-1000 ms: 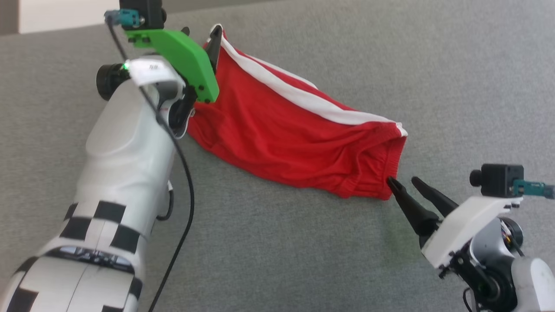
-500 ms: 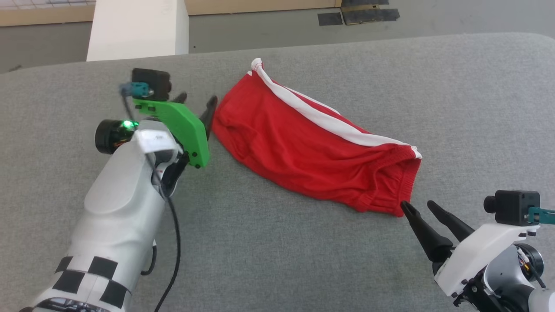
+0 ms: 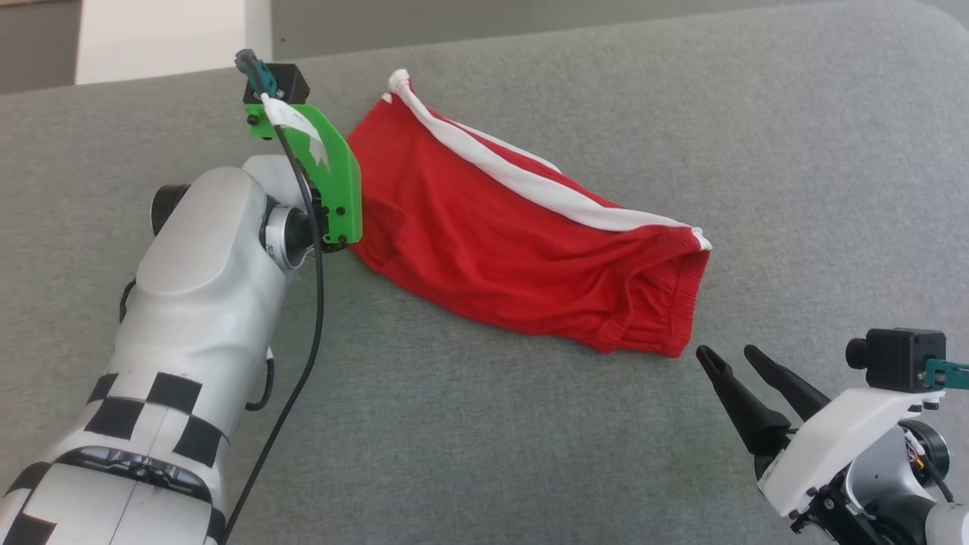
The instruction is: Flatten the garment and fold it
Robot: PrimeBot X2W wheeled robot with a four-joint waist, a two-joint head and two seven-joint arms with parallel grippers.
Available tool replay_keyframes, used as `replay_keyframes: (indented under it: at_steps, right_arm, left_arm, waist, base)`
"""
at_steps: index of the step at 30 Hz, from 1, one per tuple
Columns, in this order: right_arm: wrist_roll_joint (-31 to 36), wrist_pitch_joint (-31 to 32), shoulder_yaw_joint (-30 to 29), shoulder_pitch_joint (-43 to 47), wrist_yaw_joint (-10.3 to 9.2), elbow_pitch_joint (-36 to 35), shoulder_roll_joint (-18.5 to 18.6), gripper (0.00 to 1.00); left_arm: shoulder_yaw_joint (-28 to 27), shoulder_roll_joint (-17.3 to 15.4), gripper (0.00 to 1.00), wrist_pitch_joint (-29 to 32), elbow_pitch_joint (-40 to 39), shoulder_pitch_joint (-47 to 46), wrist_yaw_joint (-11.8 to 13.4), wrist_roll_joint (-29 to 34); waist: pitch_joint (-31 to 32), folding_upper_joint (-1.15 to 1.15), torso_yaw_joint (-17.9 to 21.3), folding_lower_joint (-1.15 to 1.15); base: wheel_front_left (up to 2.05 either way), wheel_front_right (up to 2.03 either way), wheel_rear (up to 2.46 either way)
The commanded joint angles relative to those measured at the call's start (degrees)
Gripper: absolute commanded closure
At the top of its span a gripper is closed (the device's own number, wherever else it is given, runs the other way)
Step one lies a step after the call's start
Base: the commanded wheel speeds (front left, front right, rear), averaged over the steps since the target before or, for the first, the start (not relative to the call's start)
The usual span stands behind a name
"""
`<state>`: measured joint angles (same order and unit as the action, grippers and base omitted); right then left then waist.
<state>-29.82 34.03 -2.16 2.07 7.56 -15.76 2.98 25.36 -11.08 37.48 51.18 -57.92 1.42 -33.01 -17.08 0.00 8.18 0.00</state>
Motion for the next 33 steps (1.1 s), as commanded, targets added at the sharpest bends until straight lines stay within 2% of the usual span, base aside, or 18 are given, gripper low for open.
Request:
replay_keyframes:
  at_steps: [1, 7, 10, 11, 12, 13, 22, 28, 33]
  right_arm:
    - [-0.48, -0.47, 0.12, -0.88, -0.08, -0.09, -0.09, 0.0]
    - [-0.87, -1.47, 0.52, -1.49, -0.08, 0.25, -0.1, 0.0]
    - [-0.87, -1.76, 0.57, -1.72, -0.08, 0.41, -0.1, 0.0]
    - [-0.78, -1.74, 0.62, -1.82, -0.08, 0.46, -0.1, 0.0]
    - [-0.74, -1.78, 0.61, -1.94, -0.08, 0.54, -0.1, 0.0]
    - [-0.73, -1.79, 0.66, -2.05, -0.08, 0.58, -0.1, 0.0]
    - [2.13, -0.34, 1.55, -2.9, -0.08, -0.03, -0.08, 0.0]
    - [9.84, 4.82, 2.74, -2.81, -0.08, -1.82, 0.7, 0.0]
    - [17.61, 8.81, 5.36, -5.19, -0.08, -1.47, 0.45, 0.0]
  left_arm:
    - [0.5, -0.5, 0.0, 1.25, 0.6, -0.77, 0.58, 0.74]
    - [1.98, -1.39, 0.0, 5.11, 2.26, -0.03, 2.77, 1.79]
    - [1.81, -1.16, 0.02, 6.11, 2.07, 0.77, 3.05, 1.06]
    - [1.78, -1.13, 0.56, 6.14, 1.83, 0.96, 2.81, 0.85]
    - [1.47, -1.02, 0.91, 5.71, 1.33, 1.18, 2.48, 0.36]
    - [1.24, -0.95, 1.0, 5.25, 0.96, 1.38, 2.27, 0.02]
    - [-0.71, 0.03, 1.0, 2.24, -2.09, 2.43, -0.51, -3.39]
    - [-2.04, -0.22, 1.0, 0.33, -4.01, 2.68, -2.95, -5.49]
    - [-2.29, -0.96, 1.0, 0.05, -5.3, 2.45, -3.34, -5.9]
  waist:
    - [-2.31, 0.0, 2.05, 0.0]
    - [-3.83, 0.0, 2.71, 0.0]
    - [-4.2, 0.0, 2.35, 0.0]
    - [-4.25, 0.0, 2.21, 0.0]
    - [-4.24, 0.0, 2.0, 0.0]
    - [-4.21, 0.0, 1.89, 0.0]
    - [-2.86, 0.0, 0.52, 0.0]
    - [-2.49, 0.0, -0.21, 0.0]
    - [-3.29, 0.0, -0.41, 0.0]
  base:
    - [0.0, 0.0, 0.0]
    - [0.0, 0.0, 0.0]
    - [0.0, 0.0, 0.0]
    - [0.0, 0.0, 0.0]
    - [0.0, 0.0, 0.0]
    - [0.0, 0.0, 0.0]
    - [0.0, 0.0, 0.0]
    - [0.0, 0.0, 0.0]
    - [0.0, 0.0, 0.0]
